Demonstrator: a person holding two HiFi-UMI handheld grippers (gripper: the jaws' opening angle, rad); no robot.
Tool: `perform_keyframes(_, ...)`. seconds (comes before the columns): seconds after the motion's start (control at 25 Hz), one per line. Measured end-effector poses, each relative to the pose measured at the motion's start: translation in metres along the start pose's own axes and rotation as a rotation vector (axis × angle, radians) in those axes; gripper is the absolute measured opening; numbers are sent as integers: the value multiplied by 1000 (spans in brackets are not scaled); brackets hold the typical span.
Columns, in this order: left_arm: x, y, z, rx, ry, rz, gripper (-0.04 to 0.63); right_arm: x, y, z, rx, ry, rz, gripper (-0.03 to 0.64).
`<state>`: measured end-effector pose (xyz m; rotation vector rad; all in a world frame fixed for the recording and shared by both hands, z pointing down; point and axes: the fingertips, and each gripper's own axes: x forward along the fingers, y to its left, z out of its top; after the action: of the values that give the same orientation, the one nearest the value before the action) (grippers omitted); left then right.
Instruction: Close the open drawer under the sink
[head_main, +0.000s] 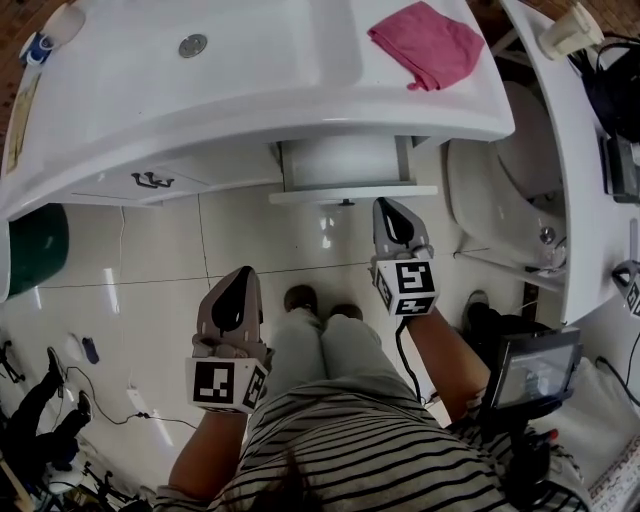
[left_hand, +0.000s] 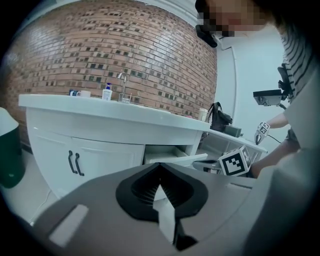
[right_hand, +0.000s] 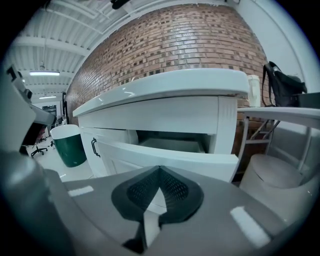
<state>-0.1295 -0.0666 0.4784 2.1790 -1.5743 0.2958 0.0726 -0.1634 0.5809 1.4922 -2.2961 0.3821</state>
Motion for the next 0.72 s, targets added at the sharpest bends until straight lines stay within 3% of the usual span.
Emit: perform_keyframes(0.72, -12, 46, -8, -6, -5, 85, 14, 89, -33, 44, 38, -32, -35, -3)
